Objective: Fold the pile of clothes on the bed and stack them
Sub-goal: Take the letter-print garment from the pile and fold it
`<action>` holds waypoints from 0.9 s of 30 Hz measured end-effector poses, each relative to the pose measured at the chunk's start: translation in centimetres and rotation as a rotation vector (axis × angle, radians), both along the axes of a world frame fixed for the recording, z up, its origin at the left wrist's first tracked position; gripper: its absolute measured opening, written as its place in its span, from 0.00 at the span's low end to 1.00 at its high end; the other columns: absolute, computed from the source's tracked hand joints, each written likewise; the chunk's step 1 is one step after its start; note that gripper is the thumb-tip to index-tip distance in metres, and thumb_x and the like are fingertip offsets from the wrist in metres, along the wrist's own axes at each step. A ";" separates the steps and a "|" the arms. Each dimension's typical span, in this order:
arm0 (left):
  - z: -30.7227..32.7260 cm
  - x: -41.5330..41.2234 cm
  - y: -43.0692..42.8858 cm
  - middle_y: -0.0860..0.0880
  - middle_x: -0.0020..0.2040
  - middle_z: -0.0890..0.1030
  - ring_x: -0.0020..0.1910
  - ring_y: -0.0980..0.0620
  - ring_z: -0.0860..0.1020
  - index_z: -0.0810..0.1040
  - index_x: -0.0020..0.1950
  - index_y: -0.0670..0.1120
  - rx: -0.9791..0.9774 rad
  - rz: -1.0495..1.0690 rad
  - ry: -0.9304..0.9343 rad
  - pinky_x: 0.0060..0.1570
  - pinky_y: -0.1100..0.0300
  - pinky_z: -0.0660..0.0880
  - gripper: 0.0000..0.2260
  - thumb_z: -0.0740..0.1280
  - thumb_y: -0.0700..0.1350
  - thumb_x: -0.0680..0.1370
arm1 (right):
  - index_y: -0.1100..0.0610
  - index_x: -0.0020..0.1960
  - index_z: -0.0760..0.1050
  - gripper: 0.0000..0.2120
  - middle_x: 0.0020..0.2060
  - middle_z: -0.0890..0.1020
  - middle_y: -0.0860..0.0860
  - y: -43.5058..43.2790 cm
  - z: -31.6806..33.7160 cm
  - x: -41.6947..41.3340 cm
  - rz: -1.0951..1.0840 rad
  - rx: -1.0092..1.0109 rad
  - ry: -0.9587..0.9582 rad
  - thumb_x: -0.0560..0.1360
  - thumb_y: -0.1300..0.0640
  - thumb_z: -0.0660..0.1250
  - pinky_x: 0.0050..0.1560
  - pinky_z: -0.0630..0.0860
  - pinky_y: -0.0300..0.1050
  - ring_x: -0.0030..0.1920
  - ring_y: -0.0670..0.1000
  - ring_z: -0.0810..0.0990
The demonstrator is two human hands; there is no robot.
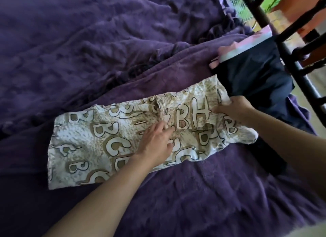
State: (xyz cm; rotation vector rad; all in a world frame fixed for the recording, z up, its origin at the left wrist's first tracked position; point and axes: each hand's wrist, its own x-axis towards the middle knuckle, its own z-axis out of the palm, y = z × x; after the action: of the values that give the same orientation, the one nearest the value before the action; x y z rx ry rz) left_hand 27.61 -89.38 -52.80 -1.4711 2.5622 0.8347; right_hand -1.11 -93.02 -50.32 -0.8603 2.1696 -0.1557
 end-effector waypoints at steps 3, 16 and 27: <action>0.7 3.4 0.9 0.47 0.68 0.69 0.66 0.48 0.67 0.71 0.68 0.50 -0.007 0.138 0.006 0.64 0.51 0.67 0.19 0.64 0.48 0.77 | 0.53 0.47 0.75 0.16 0.43 0.81 0.54 -1.4 4.4 2.1 0.285 -0.013 0.223 0.67 0.45 0.74 0.42 0.77 0.49 0.42 0.56 0.79; 2.6 14.6 6.1 0.49 0.58 0.73 0.57 0.49 0.74 0.75 0.64 0.46 0.096 0.634 0.162 0.54 0.53 0.74 0.15 0.64 0.47 0.79 | 0.64 0.58 0.72 0.20 0.38 0.76 0.57 -2.5 2.5 22.8 0.560 0.260 -0.313 0.79 0.47 0.64 0.30 0.81 0.47 0.32 0.53 0.79; -1.6 9.1 8.2 0.48 0.68 0.66 0.69 0.45 0.62 0.66 0.71 0.48 0.194 0.282 -0.006 0.63 0.49 0.69 0.20 0.59 0.49 0.79 | 0.56 0.55 0.77 0.19 0.46 0.83 0.49 1.5 -1.0 13.9 0.020 -0.211 -0.103 0.69 0.49 0.75 0.45 0.78 0.47 0.44 0.50 0.82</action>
State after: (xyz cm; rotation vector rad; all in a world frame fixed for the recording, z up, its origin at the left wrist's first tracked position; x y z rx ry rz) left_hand 36.67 -81.21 -54.38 -1.7904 2.2238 1.0738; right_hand 12.75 -91.56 -51.33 -0.9697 2.0729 -0.4160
